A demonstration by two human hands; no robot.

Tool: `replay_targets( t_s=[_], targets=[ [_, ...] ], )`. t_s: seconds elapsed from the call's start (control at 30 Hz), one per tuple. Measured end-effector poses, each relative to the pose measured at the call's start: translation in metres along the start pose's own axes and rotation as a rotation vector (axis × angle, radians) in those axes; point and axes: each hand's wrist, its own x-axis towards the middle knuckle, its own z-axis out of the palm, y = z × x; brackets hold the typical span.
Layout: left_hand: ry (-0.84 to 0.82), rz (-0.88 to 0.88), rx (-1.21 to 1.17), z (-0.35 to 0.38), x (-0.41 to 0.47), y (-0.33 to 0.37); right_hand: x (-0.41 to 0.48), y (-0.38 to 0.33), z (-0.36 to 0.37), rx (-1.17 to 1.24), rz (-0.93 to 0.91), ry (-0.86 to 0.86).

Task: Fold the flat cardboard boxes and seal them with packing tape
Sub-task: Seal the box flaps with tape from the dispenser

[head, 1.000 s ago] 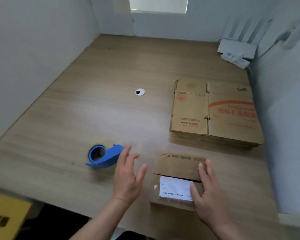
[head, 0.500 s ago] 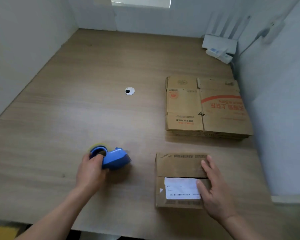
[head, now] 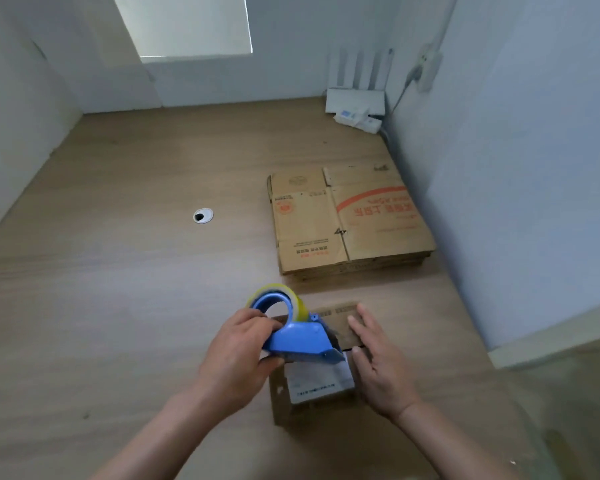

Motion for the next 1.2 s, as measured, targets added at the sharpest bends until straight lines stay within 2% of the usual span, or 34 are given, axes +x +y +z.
replay_targets(
  t_s=[0.2,0.37,0.5,0.7,0.87,1.07,1.2],
  targets=[
    [-0.096,0.044,0.113,0.008,0.008,0.009,-0.003,0.009,-0.003,0.029,-0.067,0.062],
    [-0.138,0.048,0.175,0.009,0.01,0.008,-0.007,0.001,-0.023,-0.06,-0.216,0.148],
    [-0.151,0.022,0.157,0.011,0.011,0.011,0.0,-0.004,-0.031,-0.081,-0.309,0.091],
    [-0.161,-0.005,0.161,0.011,0.01,0.012,0.006,-0.007,-0.035,-0.009,-0.277,0.044],
    [-0.205,-0.005,0.184,0.011,0.011,0.015,0.003,-0.006,-0.03,0.011,-0.208,0.096],
    [-0.24,0.108,0.232,0.008,0.011,0.01,0.003,-0.003,-0.028,-0.104,-0.256,0.104],
    [-0.284,0.162,0.298,-0.008,0.013,-0.01,0.006,0.004,-0.032,-0.111,-0.276,0.041]
  ],
)
